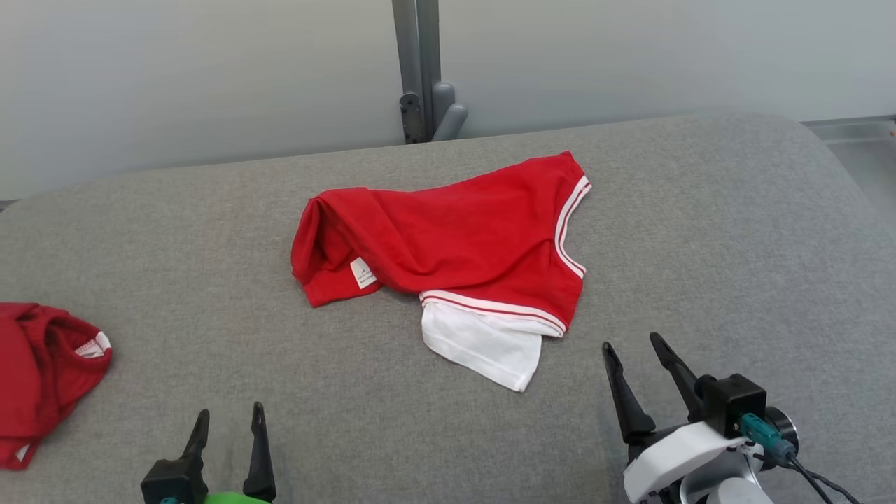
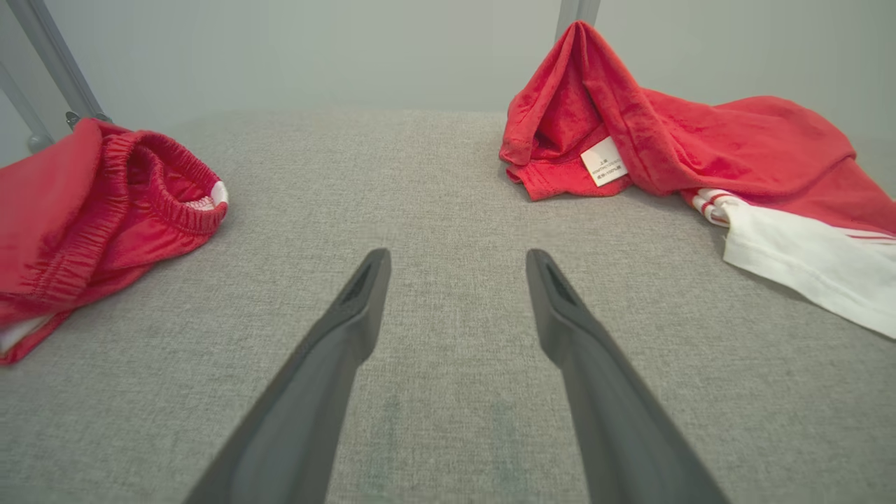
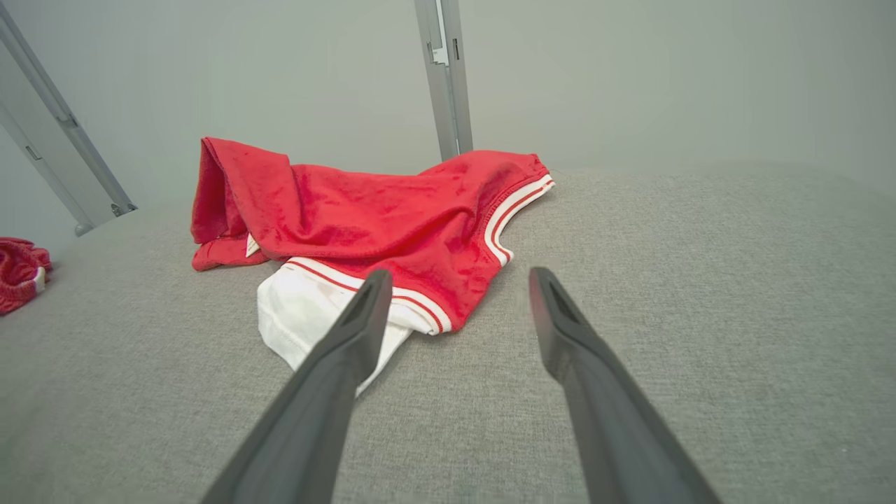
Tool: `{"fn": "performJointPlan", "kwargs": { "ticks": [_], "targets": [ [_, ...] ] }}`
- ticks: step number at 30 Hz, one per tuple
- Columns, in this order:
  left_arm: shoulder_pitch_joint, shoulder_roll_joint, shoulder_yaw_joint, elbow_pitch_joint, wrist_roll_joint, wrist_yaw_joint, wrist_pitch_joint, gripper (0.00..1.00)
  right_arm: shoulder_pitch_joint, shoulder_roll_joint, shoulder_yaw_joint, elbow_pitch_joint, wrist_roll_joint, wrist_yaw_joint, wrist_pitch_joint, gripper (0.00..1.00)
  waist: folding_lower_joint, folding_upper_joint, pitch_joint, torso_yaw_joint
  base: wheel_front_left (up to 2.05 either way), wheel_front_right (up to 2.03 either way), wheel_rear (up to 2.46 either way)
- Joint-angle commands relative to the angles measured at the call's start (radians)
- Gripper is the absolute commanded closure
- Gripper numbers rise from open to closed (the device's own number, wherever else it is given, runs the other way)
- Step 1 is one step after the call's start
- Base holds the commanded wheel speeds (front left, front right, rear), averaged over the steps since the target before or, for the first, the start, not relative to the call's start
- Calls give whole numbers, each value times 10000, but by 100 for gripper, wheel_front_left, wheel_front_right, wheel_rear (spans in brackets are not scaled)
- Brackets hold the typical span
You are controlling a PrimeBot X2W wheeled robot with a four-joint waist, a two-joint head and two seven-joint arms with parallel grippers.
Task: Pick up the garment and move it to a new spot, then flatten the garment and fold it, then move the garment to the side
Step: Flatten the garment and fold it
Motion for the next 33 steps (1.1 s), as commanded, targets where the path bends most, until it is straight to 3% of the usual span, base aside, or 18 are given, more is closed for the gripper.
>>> {"fn": "performJointPlan", "kwargs": {
  "ticks": [1,9,19,27,28,29,33],
  "targets": [
    [141,2,-57,-4,98,-61,-8,0,151,-29,32,61,15,-3,-27,0,0,-1,-103,214,0,0,0],
    [-34,-10,-504,-9,-135,-110,-8,0,78,-27,420,794,190,-3,-29,0,0,-1,-29,1133,0,0,0],
    [-334,-5,-1131,299,36,-309,-7,0,-854,-41,103,2993,396,-3,-29,0,0,-1,428,2854,0,0,0],
    [-261,-7,-1028,339,87,-360,-7,0,-1276,-32,-138,4066,169,-3,-29,0,0,-1,580,3276,0,0,0],
    [-289,-9,-1020,335,69,-353,-7,0,-1345,-44,-95,4206,166,-3,-27,56,0,-1,593,3267,0,0,0],
    [-326,-9,-1013,334,36,-338,-7,0,-1377,-38,30,4365,179,-3,-27,100,0,-1,604,3239,0,0,0],
    [-434,-9,-1103,297,-100,-333,-7,0,-1508,-33,240,4675,44,-6,-6,100,0,-1,605,2978,0,0,0]
  ]
}}
